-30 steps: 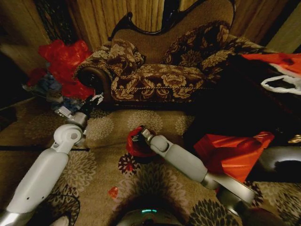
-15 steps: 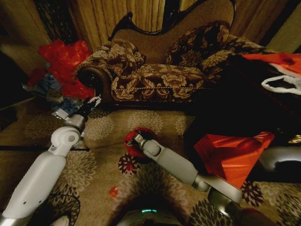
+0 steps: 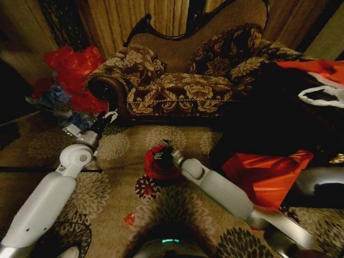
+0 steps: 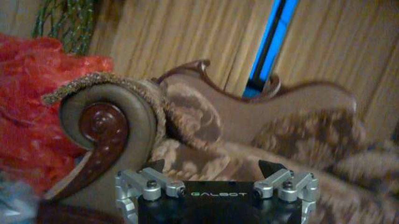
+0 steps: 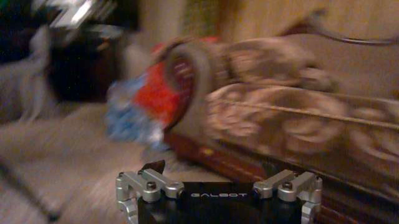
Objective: Place a garbage bag over the trash bin.
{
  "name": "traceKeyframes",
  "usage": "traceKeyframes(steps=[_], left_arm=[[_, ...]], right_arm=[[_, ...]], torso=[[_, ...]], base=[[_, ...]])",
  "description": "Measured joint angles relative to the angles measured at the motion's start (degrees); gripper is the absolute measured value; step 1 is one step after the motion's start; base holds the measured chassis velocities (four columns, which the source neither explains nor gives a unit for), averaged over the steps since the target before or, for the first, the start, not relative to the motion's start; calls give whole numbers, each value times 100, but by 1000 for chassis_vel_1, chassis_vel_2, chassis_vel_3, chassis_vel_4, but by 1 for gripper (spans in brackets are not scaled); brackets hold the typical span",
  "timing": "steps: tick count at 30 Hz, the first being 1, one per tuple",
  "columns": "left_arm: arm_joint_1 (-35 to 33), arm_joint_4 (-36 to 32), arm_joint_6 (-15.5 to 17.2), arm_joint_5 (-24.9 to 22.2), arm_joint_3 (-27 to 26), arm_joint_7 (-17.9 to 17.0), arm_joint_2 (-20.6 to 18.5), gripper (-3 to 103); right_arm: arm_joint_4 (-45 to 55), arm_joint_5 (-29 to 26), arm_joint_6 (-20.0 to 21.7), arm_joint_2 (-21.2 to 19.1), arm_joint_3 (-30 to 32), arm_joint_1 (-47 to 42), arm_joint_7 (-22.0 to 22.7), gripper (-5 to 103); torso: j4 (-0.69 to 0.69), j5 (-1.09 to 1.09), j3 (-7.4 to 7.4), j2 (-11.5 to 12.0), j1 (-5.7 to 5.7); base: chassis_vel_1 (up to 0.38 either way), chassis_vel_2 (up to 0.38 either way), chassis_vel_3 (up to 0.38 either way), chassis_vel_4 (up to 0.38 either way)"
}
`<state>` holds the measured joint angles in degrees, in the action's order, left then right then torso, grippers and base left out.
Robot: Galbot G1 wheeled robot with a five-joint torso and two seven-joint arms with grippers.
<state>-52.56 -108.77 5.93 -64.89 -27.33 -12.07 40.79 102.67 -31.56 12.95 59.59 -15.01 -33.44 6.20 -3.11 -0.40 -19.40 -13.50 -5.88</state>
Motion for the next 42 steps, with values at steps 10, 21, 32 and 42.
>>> traceKeyframes(steps=[10, 21, 32, 42], left_arm=[[-2331, -927, 165, 795, -1057, 6, 211, 100], [-5031, -2303, -291, 1926, -2167, 595, 1969, 100], [-5838, -3354, -771, 2921, -1541, 1054, 3138, 100], [-6039, -3494, -794, 3052, -1682, 1192, 3224, 100]], right_arm=[[1643, -482, -810, -580, 2634, -3109, 123, 100], [2985, 776, -2079, 596, 4528, -6588, -395, 100], [3590, 1534, -2763, 2246, 5003, -7809, -24, 100], [3909, 1778, -2494, 2522, 5055, -7772, 159, 100]], torso=[[0, 0, 1, 0, 1], [-1, -5, 2, -1, 2], [-1, -1, 1, -1, 1], [0, -3, 0, -1, 0]], base=[[0, 0, 0, 0], [0, 0, 0, 0], [0, 0, 0, 0], [0, 0, 0, 0]])
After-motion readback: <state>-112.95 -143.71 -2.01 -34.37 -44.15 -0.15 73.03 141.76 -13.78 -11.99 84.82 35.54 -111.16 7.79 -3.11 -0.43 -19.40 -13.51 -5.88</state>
